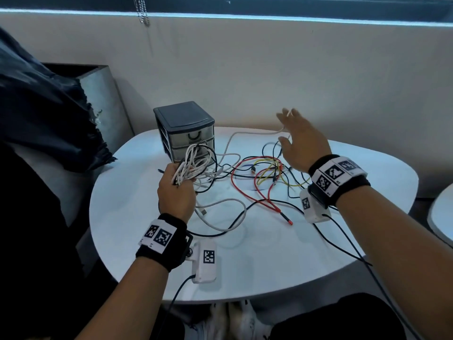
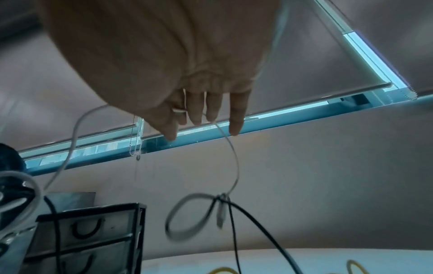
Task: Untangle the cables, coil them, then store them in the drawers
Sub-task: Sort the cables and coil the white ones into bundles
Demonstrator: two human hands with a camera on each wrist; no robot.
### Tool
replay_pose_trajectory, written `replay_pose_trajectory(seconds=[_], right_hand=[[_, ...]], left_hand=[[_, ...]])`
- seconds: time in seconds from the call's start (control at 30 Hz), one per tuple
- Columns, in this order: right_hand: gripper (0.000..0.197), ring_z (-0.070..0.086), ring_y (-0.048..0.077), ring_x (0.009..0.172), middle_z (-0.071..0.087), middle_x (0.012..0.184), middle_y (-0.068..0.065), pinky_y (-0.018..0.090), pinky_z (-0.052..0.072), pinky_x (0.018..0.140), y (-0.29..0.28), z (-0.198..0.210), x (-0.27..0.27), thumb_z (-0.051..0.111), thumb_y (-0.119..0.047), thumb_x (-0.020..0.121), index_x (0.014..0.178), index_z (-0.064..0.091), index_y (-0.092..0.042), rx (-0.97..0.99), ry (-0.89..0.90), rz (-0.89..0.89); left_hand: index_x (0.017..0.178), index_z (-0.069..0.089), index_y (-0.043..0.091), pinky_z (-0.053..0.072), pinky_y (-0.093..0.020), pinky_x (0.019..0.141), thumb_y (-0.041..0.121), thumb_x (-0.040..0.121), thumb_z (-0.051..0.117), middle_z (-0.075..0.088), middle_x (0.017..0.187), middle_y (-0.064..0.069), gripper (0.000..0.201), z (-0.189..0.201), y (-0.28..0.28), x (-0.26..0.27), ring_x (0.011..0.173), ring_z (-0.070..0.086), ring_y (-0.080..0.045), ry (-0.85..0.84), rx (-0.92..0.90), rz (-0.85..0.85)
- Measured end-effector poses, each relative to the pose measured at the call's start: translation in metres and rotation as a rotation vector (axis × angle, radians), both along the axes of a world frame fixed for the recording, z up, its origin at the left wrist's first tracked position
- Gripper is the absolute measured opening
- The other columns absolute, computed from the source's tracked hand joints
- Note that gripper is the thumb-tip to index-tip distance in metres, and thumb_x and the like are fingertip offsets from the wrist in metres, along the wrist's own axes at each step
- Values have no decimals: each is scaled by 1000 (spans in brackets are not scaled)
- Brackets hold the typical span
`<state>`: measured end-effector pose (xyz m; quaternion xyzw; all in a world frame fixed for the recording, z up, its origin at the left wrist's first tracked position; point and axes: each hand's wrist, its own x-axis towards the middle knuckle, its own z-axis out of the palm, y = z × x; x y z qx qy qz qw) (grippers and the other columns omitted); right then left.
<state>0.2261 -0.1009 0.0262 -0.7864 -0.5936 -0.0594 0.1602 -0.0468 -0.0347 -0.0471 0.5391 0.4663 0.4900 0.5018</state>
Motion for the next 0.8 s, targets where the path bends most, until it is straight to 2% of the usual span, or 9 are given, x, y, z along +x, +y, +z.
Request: replay_pose_trajectory(seconds=[0.1, 0.2, 0.3, 0.37, 0.43, 0.57, 0.63, 0.7, 0.8], right_hand=[[55, 6, 12, 152, 10, 165, -1, 40, 23, 120, -6, -8, -5, 40, -22, 103, 156, 22, -19, -32, -47, -9], [59, 12, 24, 152, 19, 163, 10, 43, 27, 117, -6, -13, -7, 47, -19, 100, 154, 26, -8, 209, -121, 40], [65, 2, 18, 153, 6, 166, 4, 44, 28, 118, -5, -13, -11, 42, -26, 102, 157, 10, -12, 36, -75, 23], [64, 11, 20, 152, 12, 165, 4, 42, 32, 113, -4, -12, -14, 43, -24, 101, 157, 14, -12, 194, -80, -7], [57, 26, 23, 148, 24, 162, 4, 41, 36, 110, -2, -9, -17, 41, -27, 102, 155, 23, -16, 294, -24, -60], [49, 37, 25, 141, 39, 155, 3, 39, 32, 111, 2, -18, -20, 36, -36, 104, 150, 35, -20, -132, 74, -117], [38, 52, 30, 125, 60, 133, 5, 39, 42, 99, 0, -26, -25, 35, -38, 103, 129, 57, -22, -114, 173, -103], [33, 62, 33, 100, 68, 102, 5, 38, 48, 83, -2, -37, -32, 36, -40, 99, 108, 62, -23, -11, 266, -75], [26, 67, 22, 85, 72, 91, 2, 40, 53, 84, -7, -47, -49, 64, -31, 92, 117, 61, -27, 169, 618, -9]], left_hand=[[88, 63, 34, 56, -62, 82, 10, 69, 48, 71, 86, 5, 34, 0, -2, 0, 91, 68, -32, 11, 7, -16], [89, 63, 31, 56, -62, 82, 8, 70, 48, 71, 89, 5, 33, -3, -1, 0, 94, 67, -32, 8, 20, -15], [86, 61, 32, 55, -63, 83, 8, 72, 49, 70, 88, 5, 30, -5, 0, -1, 96, 67, -33, 10, 19, -19], [82, 60, 32, 57, -61, 80, 7, 73, 50, 69, 87, 2, 29, -2, -2, -3, 94, 66, -36, -8, 5, -13], [80, 61, 32, 61, -47, 76, -3, 79, 51, 70, 86, 3, 37, 2, -3, -3, 93, 68, -33, -90, -33, -7], [85, 57, 17, 57, -38, 72, -16, 84, 48, 72, 95, -4, 35, 12, -1, -9, 96, 72, -29, -257, -110, -68], [93, 61, 16, 57, -42, 77, -16, 86, 46, 74, 101, -8, 36, 16, 3, -15, 100, 72, -31, -350, -167, -123], [106, 62, 14, 56, -46, 85, -11, 90, 45, 73, 109, -13, 35, 18, 6, -21, 106, 70, -34, -424, -225, -171], [101, 72, 14, 57, -48, 90, -3, 93, 45, 70, 115, -18, 33, 20, 12, -30, 113, 64, -40, -545, -329, -223]])
